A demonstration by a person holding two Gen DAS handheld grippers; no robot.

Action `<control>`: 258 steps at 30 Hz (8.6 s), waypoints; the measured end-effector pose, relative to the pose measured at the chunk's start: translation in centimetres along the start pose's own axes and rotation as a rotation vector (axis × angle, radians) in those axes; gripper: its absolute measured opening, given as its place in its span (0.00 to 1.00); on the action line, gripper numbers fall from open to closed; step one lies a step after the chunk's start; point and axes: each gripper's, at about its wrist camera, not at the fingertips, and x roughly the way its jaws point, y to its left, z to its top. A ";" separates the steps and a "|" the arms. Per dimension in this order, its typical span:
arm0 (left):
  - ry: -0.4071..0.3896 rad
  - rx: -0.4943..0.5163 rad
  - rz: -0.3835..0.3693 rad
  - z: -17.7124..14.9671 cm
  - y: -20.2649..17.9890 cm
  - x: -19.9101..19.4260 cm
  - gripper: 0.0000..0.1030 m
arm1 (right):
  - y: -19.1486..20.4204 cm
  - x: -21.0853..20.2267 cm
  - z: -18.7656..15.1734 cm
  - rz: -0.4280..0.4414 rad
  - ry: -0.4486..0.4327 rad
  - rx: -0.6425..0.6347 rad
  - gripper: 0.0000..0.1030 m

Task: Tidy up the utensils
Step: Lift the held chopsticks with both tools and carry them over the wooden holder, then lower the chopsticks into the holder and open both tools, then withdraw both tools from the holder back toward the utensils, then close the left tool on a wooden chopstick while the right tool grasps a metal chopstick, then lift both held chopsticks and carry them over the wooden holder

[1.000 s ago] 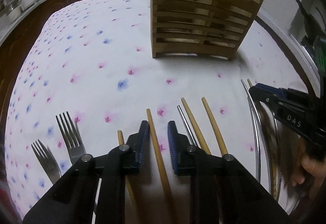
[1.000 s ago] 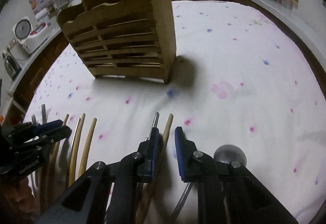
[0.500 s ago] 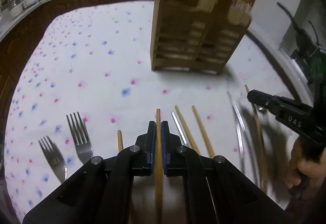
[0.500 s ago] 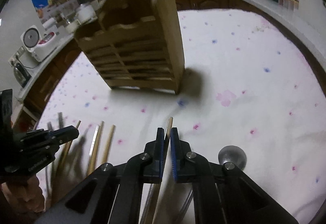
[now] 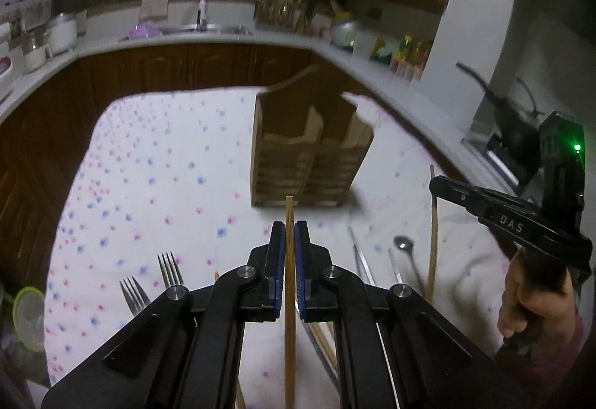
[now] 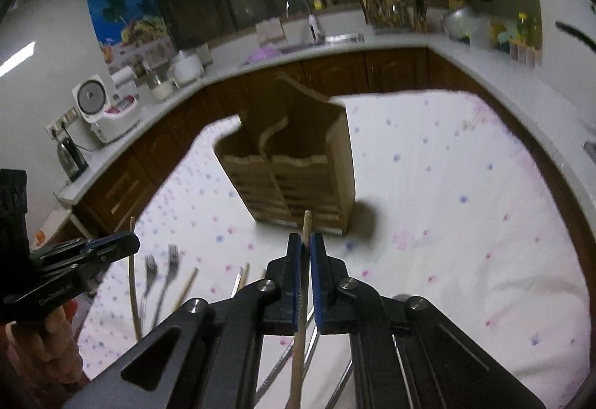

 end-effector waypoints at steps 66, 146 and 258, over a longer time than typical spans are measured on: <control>-0.468 -0.251 0.107 12.6 4.7 10.8 0.04 | -4.6 8.0 10.8 -0.040 -0.382 0.143 0.04; -0.055 -0.112 0.235 -5.6 4.0 0.7 0.88 | -2.7 -0.3 -5.8 -0.006 -0.030 0.074 0.87; -0.287 -0.115 0.026 3.8 3.3 -6.7 0.04 | 0.1 -5.5 4.0 0.052 -0.227 0.019 0.03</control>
